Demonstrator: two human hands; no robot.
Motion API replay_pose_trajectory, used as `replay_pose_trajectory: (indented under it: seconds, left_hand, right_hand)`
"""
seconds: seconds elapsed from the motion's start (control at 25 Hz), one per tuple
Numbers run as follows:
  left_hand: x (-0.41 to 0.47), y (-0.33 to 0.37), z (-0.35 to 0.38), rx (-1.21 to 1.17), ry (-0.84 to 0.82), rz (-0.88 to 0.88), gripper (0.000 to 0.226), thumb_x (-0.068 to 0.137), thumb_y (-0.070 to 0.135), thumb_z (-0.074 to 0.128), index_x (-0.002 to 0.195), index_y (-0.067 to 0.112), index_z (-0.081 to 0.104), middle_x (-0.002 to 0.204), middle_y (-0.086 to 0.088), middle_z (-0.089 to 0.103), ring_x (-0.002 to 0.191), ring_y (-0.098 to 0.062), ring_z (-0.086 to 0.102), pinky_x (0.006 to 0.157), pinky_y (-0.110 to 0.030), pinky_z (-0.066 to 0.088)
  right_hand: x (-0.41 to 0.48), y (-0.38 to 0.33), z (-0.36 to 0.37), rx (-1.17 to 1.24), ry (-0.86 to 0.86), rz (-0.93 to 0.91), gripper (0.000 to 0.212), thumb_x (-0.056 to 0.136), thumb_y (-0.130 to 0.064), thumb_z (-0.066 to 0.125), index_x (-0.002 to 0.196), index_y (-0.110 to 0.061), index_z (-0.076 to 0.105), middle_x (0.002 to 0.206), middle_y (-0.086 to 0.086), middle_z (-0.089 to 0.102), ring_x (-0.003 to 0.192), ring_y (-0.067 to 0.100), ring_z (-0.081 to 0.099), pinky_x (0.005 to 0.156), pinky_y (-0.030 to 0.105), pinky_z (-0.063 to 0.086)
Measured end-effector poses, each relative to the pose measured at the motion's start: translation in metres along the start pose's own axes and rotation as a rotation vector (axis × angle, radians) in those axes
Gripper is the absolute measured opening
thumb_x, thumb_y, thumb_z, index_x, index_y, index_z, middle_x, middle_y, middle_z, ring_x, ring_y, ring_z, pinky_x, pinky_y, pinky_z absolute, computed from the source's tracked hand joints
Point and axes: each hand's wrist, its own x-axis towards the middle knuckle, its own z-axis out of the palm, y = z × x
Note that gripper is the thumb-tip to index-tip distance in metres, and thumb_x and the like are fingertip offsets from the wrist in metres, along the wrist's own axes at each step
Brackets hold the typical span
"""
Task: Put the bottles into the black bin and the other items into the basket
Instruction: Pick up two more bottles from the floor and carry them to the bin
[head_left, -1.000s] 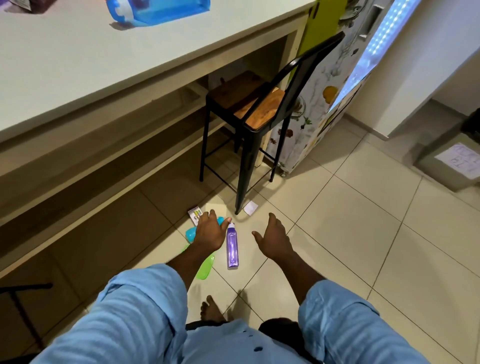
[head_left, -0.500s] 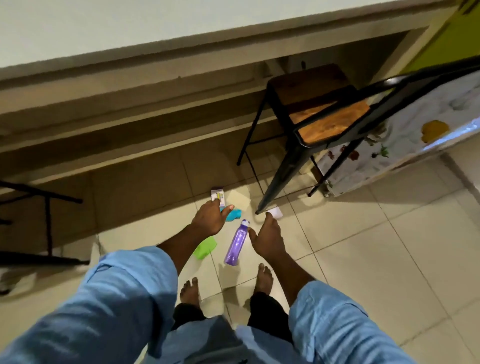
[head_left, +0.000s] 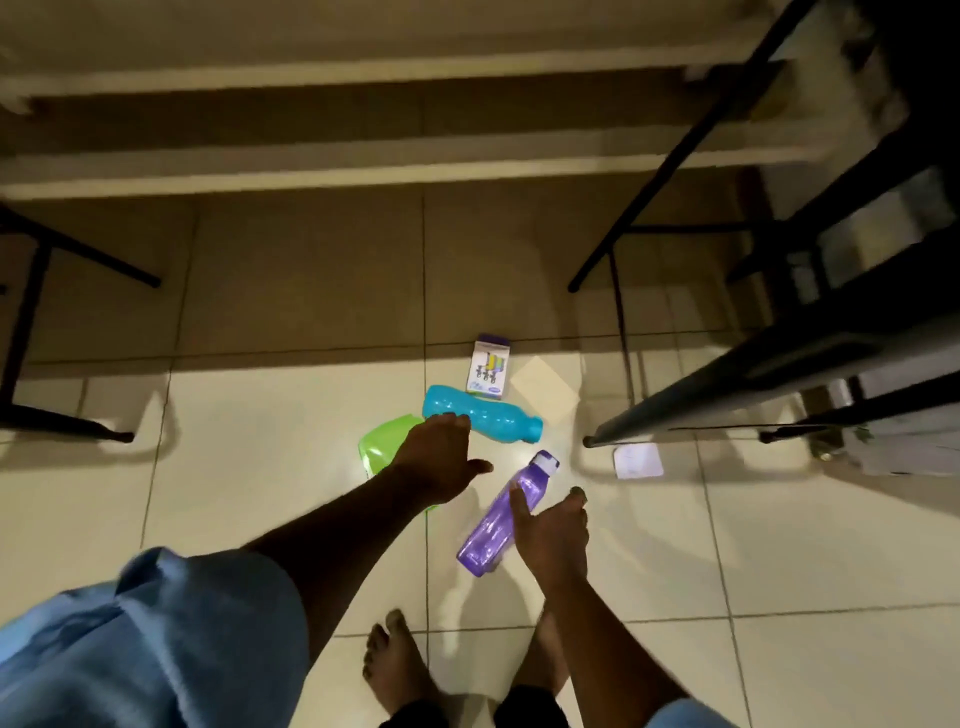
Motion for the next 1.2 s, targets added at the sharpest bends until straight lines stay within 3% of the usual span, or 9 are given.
replay_pose_trajectory:
  seconds: [0.2, 0.44, 0.56, 0.68, 0.84, 1.0, 1.08, 1.2]
  left_hand:
    - [0.142, -0.035, 0.093, 0.12, 0.081, 0.022, 0.083, 0.084, 0.044, 0.068, 0.146, 0.005, 0.03, 0.149, -0.017, 0.036, 0.136, -0.034, 0.035, 0.113, -0.042, 0.03]
    - [0.247, -0.057, 0.163, 0.28, 0.111, 0.08, 0.087, 0.08, 0.033, 0.075, 0.147, 0.006, 0.026, 0.151, -0.016, 0.033, 0.144, -0.037, 0.023, 0.12, -0.049, 0.018]
    - [0.269, -0.066, 0.185, 0.411, 0.227, 0.074, 0.085, 0.081, 0.023, 0.073, 0.146, 0.001, 0.023, 0.151, -0.021, 0.03, 0.144, -0.041, 0.02, 0.121, -0.051, 0.013]
    - [0.279, -0.073, 0.193, 0.41, 0.321, 0.078, 0.069, 0.088, 0.015, 0.061, 0.146, 0.001, 0.025, 0.146, -0.024, 0.034, 0.14, -0.043, 0.027, 0.121, -0.052, 0.011]
    - [0.261, -0.077, 0.193, 0.362, 0.318, 0.043, 0.053, 0.09, 0.012, 0.048, 0.141, 0.007, 0.036, 0.136, -0.021, 0.04, 0.128, -0.039, 0.037, 0.119, -0.052, 0.014]
    - [0.186, -0.07, 0.173, 0.319, 0.23, 0.042, 0.062, 0.085, 0.018, 0.052, 0.144, 0.01, 0.034, 0.14, -0.019, 0.035, 0.131, -0.038, 0.033, 0.121, -0.049, 0.008]
    - [0.136, -0.062, 0.159, 0.265, 0.2, 0.02, 0.068, 0.081, 0.019, 0.055, 0.144, 0.011, 0.033, 0.14, -0.018, 0.035, 0.131, -0.037, 0.033, 0.121, -0.048, 0.007]
    - [0.05, -0.049, 0.129, 0.176, 0.166, -0.072, 0.072, 0.077, 0.024, 0.059, 0.143, 0.011, 0.033, 0.141, -0.017, 0.034, 0.132, -0.037, 0.031, 0.119, -0.051, 0.011]
  right_hand:
    - [0.112, 0.056, 0.094, 0.011, -0.041, 0.092, 0.096, 0.076, -0.058, 0.071, 0.144, -0.011, 0.022, 0.137, 0.015, 0.044, 0.121, 0.034, 0.052, 0.098, 0.047, 0.049]
    - [0.198, 0.103, 0.164, 0.208, -0.045, 0.297, 0.12, 0.064, -0.051, 0.084, 0.149, -0.011, 0.008, 0.141, 0.015, 0.04, 0.123, 0.038, 0.051, 0.102, 0.052, 0.046]
    - [0.218, 0.119, 0.19, 0.336, -0.013, 0.352, 0.115, 0.064, -0.043, 0.087, 0.146, -0.014, 0.012, 0.134, 0.012, 0.048, 0.115, 0.035, 0.057, 0.099, 0.051, 0.049]
    - [0.225, 0.126, 0.202, 0.367, 0.068, 0.343, 0.092, 0.066, -0.035, 0.086, 0.134, -0.015, 0.026, 0.125, 0.01, 0.053, 0.106, 0.032, 0.06, 0.094, 0.045, 0.051]
    - [0.214, 0.125, 0.193, 0.392, 0.109, 0.298, 0.081, 0.07, -0.029, 0.084, 0.129, -0.011, 0.031, 0.12, 0.009, 0.054, 0.103, 0.032, 0.06, 0.088, 0.037, 0.049]
    - [0.162, 0.112, 0.152, 0.446, 0.139, 0.284, 0.079, 0.069, -0.025, 0.085, 0.128, -0.015, 0.034, 0.106, -0.002, 0.048, 0.088, 0.021, 0.056, 0.076, 0.031, 0.043]
    - [0.131, 0.106, 0.127, 0.477, 0.114, 0.299, 0.07, 0.069, -0.024, 0.086, 0.117, -0.025, 0.034, 0.096, -0.008, 0.051, 0.075, 0.01, 0.053, 0.074, 0.03, 0.044]
    - [0.068, 0.088, 0.085, 0.438, 0.104, 0.308, 0.066, 0.07, -0.028, 0.086, 0.106, -0.031, 0.03, 0.082, -0.013, 0.045, 0.067, 0.008, 0.048, 0.07, 0.03, 0.044]
